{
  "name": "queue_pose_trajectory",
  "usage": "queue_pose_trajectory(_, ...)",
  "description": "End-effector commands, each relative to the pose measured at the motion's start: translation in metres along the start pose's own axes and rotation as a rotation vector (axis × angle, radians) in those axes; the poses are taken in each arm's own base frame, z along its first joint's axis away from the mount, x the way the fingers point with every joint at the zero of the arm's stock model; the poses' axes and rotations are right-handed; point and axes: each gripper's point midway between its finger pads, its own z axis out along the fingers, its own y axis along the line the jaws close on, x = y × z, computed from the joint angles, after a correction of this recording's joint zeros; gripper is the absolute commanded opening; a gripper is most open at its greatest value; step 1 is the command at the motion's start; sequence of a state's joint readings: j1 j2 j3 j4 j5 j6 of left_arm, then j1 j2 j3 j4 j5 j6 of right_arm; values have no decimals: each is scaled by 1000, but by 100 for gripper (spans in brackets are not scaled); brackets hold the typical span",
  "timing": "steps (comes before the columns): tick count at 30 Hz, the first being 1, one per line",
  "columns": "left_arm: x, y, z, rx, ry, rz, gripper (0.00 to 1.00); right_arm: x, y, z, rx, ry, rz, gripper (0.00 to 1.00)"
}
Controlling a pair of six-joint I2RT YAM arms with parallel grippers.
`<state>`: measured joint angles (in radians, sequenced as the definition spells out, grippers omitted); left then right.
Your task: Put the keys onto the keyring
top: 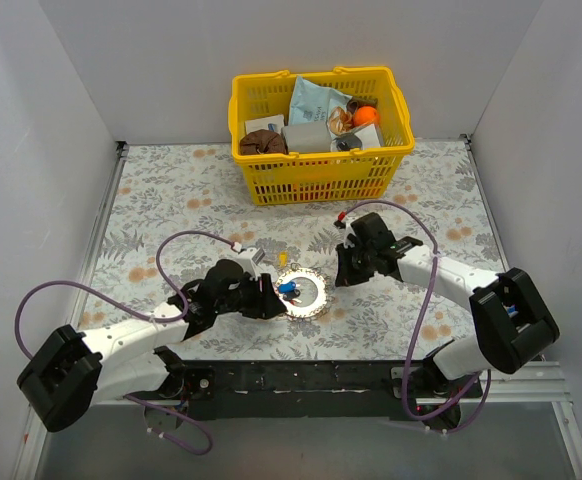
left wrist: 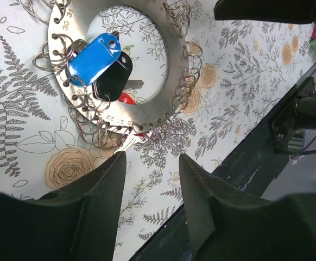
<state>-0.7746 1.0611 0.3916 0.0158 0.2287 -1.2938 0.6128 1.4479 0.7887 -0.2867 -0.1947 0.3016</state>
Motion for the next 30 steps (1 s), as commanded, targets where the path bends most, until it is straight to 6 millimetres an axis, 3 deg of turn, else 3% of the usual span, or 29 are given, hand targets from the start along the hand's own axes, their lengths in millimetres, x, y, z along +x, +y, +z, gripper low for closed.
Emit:
queue_pose_trajectory(1, -1, -7, 0, 51, -17, 22, 42, -16, 11, -11, -58, -68, -12, 4)
queue_pose_trajectory(14, 11, 6, 13, 20, 20, 12, 37, -16, 25, -11, -151, -74, -26, 5)
queue_pose_trajectory(30, 19, 17, 22, -17, 53, 5, 36, -15, 28, -11, -167, -78, -27, 5)
